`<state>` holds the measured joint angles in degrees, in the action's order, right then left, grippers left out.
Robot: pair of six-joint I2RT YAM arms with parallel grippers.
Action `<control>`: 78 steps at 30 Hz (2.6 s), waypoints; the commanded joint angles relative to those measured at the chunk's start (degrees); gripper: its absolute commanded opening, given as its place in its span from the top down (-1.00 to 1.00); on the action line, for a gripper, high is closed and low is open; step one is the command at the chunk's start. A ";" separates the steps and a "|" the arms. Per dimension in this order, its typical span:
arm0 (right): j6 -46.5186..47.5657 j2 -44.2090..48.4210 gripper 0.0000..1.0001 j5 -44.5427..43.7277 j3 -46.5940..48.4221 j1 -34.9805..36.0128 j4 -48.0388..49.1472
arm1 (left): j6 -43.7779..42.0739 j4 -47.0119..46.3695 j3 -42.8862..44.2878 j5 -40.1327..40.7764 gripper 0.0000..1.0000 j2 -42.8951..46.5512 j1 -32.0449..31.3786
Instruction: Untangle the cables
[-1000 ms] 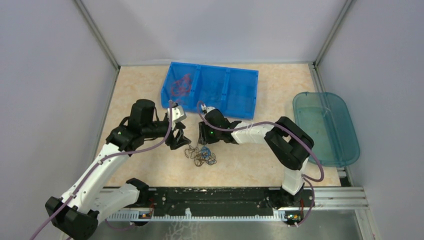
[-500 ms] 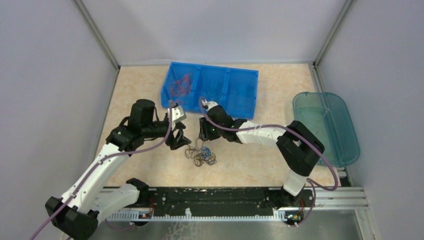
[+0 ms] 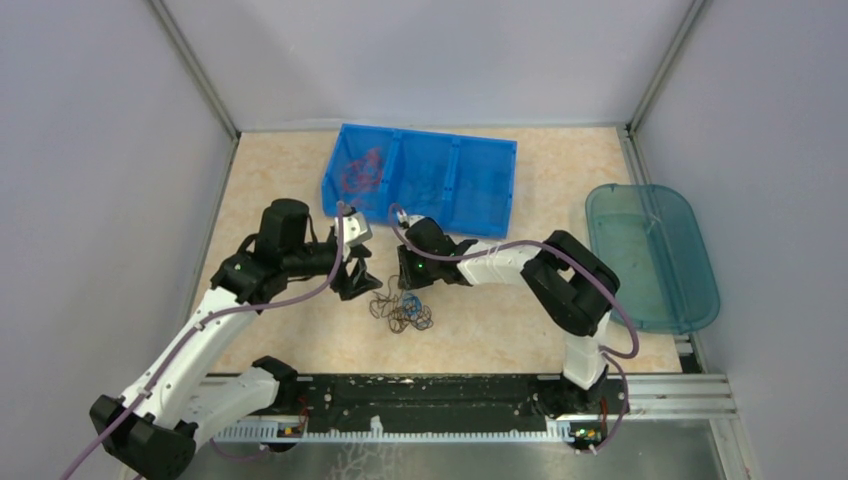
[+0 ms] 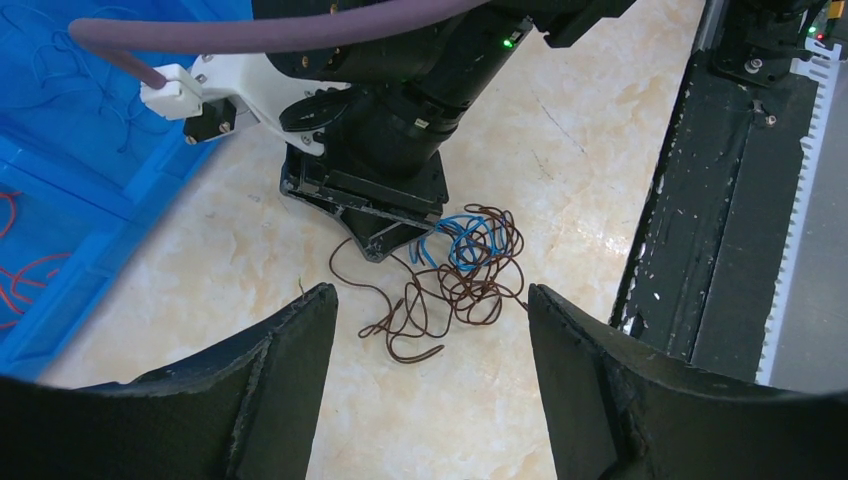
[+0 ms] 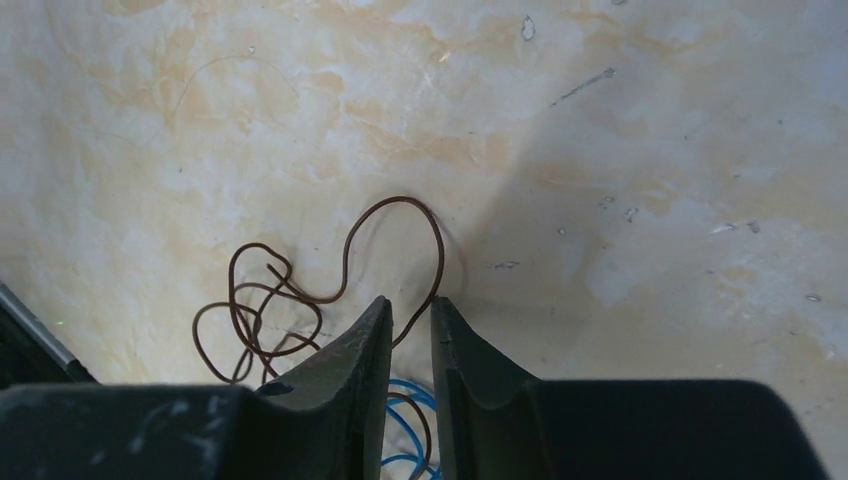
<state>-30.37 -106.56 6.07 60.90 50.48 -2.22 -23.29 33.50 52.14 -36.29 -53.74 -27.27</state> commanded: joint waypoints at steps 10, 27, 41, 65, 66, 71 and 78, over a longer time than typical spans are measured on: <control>-6.00 10.47 1.00 11.84 -6.20 -4.68 25.02 | 4.34 -2.74 0.58 2.84 -0.54 3.01 0.26; -7.53 33.09 1.00 16.60 -9.92 -4.87 37.51 | 11.52 -11.12 -0.92 0.78 -0.63 5.56 0.58; -7.61 34.48 1.00 16.33 -7.42 -0.16 37.31 | 15.05 -15.65 1.46 -10.56 -0.20 2.86 0.52; 5.38 44.73 -0.32 17.30 -23.40 2.40 45.30 | 32.30 -18.63 7.33 -16.66 0.86 1.25 0.47; 6.52 44.42 -0.31 16.20 -22.51 3.23 44.62 | 33.46 -19.15 7.48 -16.50 0.86 1.22 0.54; 13.95 41.96 -0.09 8.03 -19.17 7.95 43.96 | 39.04 -21.75 8.06 -15.47 0.85 1.12 0.49; 28.18 37.28 0.16 -14.99 -15.00 17.77 43.82 | 43.95 -23.37 8.71 -13.10 0.86 0.85 0.74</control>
<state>-13.67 -67.11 7.86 40.77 63.31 39.24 15.97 12.75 58.43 -50.54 -52.73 -26.85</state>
